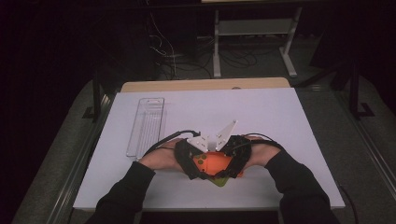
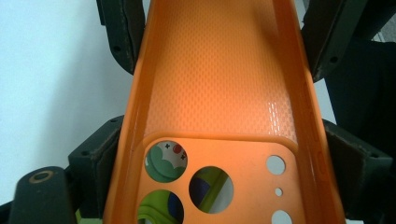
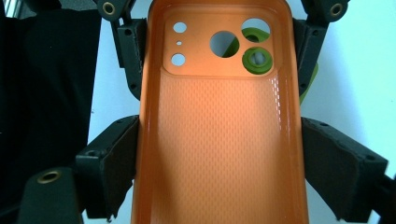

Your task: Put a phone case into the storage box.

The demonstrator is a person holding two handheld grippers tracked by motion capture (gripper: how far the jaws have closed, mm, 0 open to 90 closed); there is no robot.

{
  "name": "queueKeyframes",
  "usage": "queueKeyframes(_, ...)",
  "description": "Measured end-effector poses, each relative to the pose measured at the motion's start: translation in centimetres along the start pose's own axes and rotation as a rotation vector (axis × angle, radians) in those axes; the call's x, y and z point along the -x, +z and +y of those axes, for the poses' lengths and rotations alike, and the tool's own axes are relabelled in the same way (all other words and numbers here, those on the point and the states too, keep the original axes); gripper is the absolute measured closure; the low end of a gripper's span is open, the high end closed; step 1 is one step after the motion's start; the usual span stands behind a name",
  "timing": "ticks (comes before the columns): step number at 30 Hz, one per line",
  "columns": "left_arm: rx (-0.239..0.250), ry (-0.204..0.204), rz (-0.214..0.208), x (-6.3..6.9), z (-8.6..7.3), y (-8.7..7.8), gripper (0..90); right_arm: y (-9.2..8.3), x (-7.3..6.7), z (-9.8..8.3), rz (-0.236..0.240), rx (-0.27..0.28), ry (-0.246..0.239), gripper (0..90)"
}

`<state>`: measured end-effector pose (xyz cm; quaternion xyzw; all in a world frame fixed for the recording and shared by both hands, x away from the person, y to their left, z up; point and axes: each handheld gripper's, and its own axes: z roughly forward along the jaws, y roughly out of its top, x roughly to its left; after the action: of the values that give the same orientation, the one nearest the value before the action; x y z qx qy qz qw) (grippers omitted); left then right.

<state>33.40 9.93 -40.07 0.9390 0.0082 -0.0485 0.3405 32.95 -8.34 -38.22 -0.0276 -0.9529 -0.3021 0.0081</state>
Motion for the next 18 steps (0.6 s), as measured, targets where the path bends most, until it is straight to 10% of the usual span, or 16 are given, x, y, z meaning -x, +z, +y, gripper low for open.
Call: queueKeyframes(18,-0.04,0.016,0.003,-0.29,-0.14,0.03,15.8,-0.23,0.17,-0.33,0.011,0.019,0.046,7.9)
